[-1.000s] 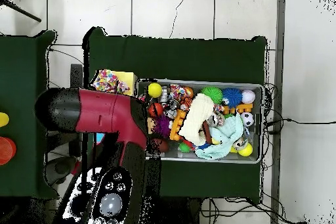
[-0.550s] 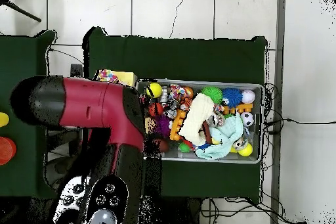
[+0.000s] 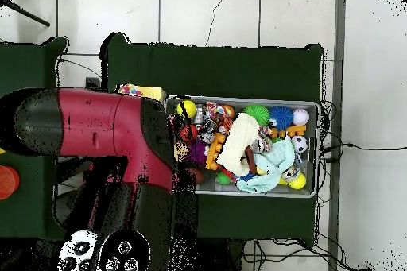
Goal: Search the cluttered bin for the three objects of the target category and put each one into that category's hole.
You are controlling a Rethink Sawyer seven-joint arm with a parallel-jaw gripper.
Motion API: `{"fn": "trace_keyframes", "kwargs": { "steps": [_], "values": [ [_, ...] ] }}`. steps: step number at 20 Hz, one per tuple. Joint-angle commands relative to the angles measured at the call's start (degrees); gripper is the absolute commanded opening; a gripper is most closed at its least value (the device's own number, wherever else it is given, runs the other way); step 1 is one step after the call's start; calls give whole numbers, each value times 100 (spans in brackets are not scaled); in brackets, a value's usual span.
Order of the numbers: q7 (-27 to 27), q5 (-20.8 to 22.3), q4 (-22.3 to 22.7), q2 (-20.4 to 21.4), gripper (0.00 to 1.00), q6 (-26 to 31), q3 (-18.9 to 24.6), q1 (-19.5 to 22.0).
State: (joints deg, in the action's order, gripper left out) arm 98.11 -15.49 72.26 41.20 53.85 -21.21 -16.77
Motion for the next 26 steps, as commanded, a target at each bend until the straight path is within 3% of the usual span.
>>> {"fn": "trace_keyframes", "kwargs": {
  "steps": [1,14,17,26],
  "values": [
    [737,372,64,-136,0,-374,202,215],
    [552,687,634,-206,0,-1513,396,349],
    [339,780,688,-217,0,-1493,491,407],
    [497,954,909,-344,0,-1742,521,454]
  ]
}}
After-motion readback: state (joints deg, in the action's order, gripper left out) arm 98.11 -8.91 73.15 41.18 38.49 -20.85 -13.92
